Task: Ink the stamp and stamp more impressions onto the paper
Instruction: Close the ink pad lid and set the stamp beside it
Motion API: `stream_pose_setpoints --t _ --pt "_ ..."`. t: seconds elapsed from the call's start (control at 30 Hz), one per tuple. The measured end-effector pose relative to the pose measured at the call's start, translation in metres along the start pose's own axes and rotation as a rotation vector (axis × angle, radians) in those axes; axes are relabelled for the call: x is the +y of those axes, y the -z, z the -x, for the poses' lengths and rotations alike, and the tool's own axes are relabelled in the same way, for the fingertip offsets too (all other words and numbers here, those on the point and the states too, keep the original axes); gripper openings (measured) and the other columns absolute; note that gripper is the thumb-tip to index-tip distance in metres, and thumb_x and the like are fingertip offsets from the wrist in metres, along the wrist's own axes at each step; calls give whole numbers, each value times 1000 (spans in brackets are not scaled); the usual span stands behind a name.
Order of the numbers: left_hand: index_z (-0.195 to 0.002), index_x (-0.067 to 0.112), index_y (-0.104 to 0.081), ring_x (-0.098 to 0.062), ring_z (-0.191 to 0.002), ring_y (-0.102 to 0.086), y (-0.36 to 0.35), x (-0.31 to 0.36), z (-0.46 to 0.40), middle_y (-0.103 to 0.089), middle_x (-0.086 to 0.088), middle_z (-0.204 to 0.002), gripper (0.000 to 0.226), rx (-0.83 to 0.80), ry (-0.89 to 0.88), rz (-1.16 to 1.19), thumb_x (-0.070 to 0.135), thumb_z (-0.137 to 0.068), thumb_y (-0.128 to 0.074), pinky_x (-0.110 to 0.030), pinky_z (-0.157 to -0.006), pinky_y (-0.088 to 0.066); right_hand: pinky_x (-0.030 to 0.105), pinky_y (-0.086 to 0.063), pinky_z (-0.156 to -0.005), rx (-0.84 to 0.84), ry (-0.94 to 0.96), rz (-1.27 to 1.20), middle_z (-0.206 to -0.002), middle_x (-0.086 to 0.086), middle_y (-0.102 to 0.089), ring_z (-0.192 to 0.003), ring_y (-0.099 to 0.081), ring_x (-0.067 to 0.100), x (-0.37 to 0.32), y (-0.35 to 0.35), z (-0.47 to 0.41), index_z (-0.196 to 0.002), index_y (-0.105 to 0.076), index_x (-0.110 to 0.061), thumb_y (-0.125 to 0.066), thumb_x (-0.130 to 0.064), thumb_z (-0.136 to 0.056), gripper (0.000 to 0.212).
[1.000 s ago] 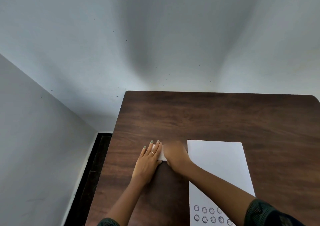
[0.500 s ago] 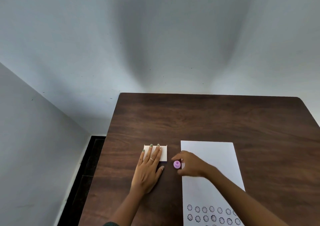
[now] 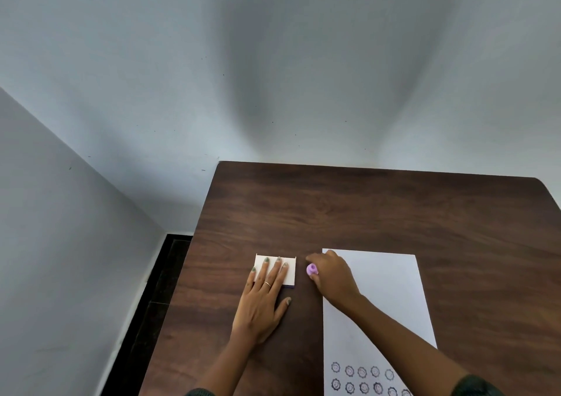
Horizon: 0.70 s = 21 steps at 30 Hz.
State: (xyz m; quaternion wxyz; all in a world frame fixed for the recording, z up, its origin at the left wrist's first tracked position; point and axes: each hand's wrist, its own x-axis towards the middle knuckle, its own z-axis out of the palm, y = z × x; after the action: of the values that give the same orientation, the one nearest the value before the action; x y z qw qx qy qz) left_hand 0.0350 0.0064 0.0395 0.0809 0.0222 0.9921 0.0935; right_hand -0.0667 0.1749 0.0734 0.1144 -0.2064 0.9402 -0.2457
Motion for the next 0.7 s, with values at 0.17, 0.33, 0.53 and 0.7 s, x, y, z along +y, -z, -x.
stream_pose_setpoints --t 0.17,0.33,0.53,0.7 --pt "-150 23 -5 -24 -145 2 0 0 0 -4 1 -158 65 -6 4 -4 52 -94 -23 -43 -114 1 30 -50 -80 29 58 73 -105 9 -69 -92 -59 21 -4 -7 -8 -109 -64 -15 -47 -27 -91 27" --pt "-149 23 -5 -24 -145 1 -1 1 0 -6 1 -158 65 2 6 1 51 -94 -25 -42 -114 0 31 -50 -85 15 53 83 -113 9 -68 -98 -60 21 -2 -13 -8 -117 -60 -16 -53 -28 -89 32" --pt "-149 26 2 -22 -145 6 -3 0 -2 1 4 -157 66 5 11 14 53 -94 -22 -42 -115 5 37 -39 -102 72 -9 67 -139 4 -51 -125 -49 23 19 -1 14 -130 -49 -19 -59 -46 -80 58" --pt "-149 25 -1 -22 -146 3 -2 3 -3 -3 3 -158 67 16 20 26 52 -94 -26 -41 -115 0 48 -25 -109 95 -73 206 -148 10 -38 -134 -38 34 56 4 50 -137 -42 -18 -41 -51 -86 61"
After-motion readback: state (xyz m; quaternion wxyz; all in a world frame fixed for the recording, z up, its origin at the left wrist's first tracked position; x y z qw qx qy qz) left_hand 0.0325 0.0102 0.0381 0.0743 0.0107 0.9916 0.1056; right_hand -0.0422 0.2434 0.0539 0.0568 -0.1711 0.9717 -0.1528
